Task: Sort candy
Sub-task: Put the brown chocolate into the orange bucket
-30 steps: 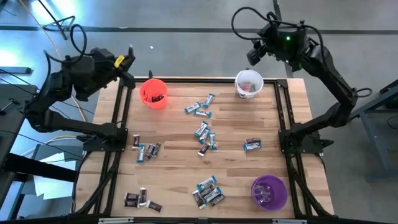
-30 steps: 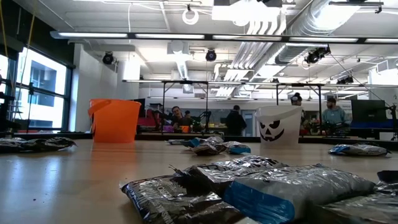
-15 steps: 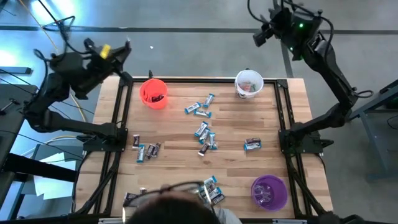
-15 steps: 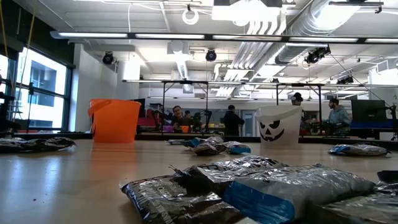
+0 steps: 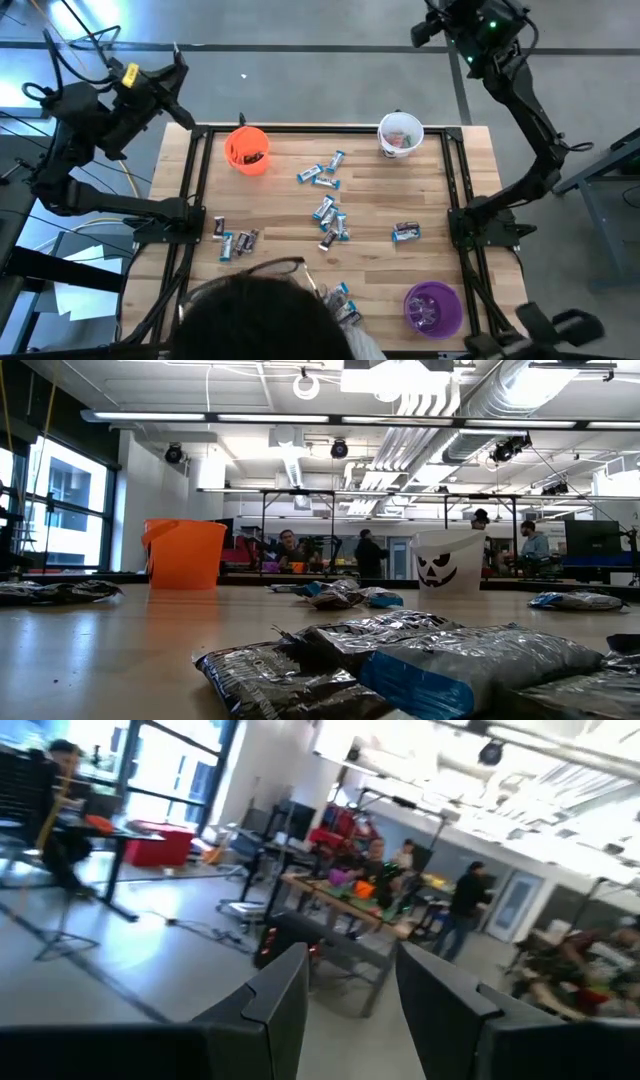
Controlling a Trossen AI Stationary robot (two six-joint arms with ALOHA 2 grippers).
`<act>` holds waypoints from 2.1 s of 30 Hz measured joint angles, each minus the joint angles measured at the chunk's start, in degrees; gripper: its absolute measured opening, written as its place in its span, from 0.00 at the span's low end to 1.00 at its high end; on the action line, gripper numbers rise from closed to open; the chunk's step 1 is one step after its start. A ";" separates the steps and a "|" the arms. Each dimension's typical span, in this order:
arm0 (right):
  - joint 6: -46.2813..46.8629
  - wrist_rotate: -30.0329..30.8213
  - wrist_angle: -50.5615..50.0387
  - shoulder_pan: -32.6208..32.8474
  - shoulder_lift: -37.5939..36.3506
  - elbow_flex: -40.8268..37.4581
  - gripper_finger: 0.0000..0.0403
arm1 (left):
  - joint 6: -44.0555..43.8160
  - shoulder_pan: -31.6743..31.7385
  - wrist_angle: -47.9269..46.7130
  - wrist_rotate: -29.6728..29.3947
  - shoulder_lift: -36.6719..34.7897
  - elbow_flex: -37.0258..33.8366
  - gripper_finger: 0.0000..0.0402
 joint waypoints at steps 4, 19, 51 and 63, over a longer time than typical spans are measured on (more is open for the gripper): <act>3.21 -3.91 -0.65 -1.19 2.04 0.00 0.37 | -1.06 0.00 0.06 -5.49 0.76 0.00 0.04; 19.91 -9.11 -10.64 1.65 3.58 0.00 0.37 | -15.78 0.02 -5.48 -8.02 5.28 -0.02 0.04; 22.31 -16.43 -40.72 15.63 -1.04 0.00 0.37 | -42.18 10.76 -41.40 18.61 23.60 -0.05 0.09; 23.03 -16.67 -41.71 18.71 -6.99 0.00 0.37 | -35.06 20.67 -43.43 21.61 28.55 -0.07 0.12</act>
